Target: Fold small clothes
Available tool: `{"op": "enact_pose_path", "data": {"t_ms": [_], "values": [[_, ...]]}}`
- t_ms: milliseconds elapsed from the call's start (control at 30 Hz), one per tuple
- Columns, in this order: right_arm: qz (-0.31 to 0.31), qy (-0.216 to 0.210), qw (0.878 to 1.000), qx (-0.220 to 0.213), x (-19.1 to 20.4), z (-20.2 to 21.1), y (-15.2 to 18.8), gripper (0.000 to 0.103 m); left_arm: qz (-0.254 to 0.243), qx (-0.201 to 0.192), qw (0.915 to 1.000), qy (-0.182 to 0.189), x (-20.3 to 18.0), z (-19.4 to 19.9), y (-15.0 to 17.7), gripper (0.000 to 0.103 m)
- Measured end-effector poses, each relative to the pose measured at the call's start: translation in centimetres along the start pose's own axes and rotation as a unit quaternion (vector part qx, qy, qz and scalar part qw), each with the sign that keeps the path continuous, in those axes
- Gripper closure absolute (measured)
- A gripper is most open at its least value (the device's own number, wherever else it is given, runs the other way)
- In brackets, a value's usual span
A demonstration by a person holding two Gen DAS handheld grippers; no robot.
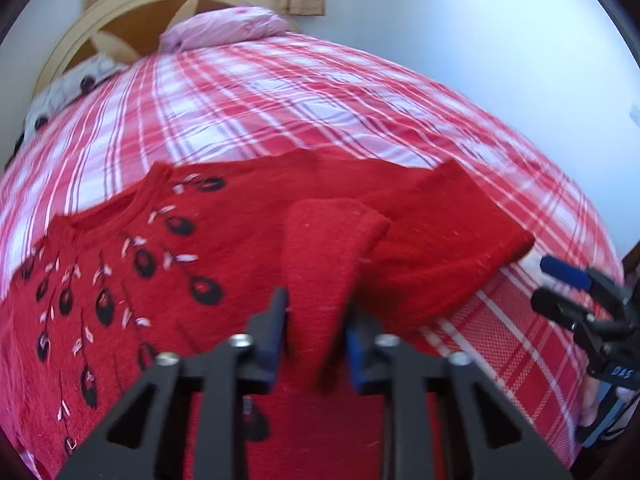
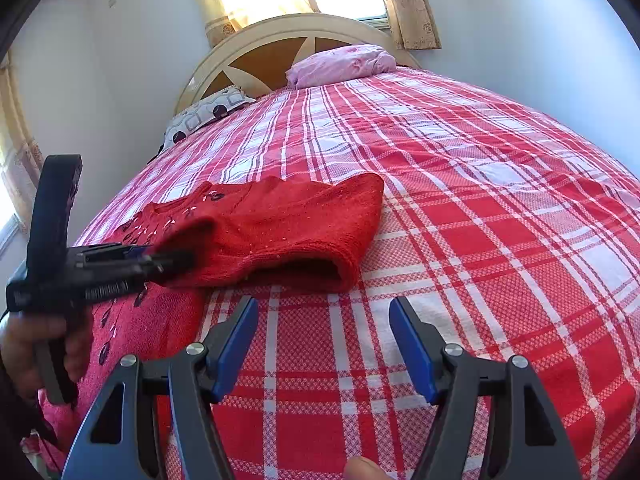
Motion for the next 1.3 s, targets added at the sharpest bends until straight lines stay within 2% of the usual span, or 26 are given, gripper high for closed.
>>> {"op": "enact_pose_path", "data": {"t_ms": [67,167,267,367,467,700,1033,1300], "values": [[0.001,-0.001,1.0,0.001,0.1,-0.1,0.1,0.034,0.025,0.005,0.9995,0.021,1.1,0.3,0.1,0.09],[0.003,-0.001,1.0,0.001,0.2,-0.2,0.1,0.034,0.058,-0.001,0.997,0.052,2.5,1.6,0.0,0.09],[0.002,-0.003,1.0,0.002,0.2,-0.2,0.2,0.034,0.064,-0.013,0.9966,0.05,3.3,2.8,-0.3,0.091],[0.003,-0.007,1.0,0.006,0.2,-0.4,0.3,0.034,0.083,-0.002,0.9947,0.062,4.8,3.9,0.1,0.091],[0.005,-0.006,1.0,0.01,0.2,-0.6,0.4,0.035,0.09,-0.003,0.9941,0.06,6.3,5.2,0.3,0.092],[0.007,-0.002,1.0,0.013,0.2,-0.8,0.5,0.035,0.133,-0.041,0.9892,0.047,11.0,8.0,1.0,0.093],[0.004,-0.003,1.0,0.013,0.0,-0.8,0.6,0.035,0.182,-0.056,0.9818,-0.002,17.8,10.0,3.7,0.093],[0.004,-0.002,1.0,0.013,0.0,-0.8,0.6,0.035,0.208,-0.063,0.9759,-0.016,21.1,10.9,5.3,0.093]]}}
Point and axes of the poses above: each gripper's, at about its wrist camera, not at the fingertips, and z roughly against the way its jaws point, x to its left, y to its underside, the point moved 4 cm from there along -z, roughly the way its jaws point, and after that the axes turned 1 degree about x, right-handed, at the moved point
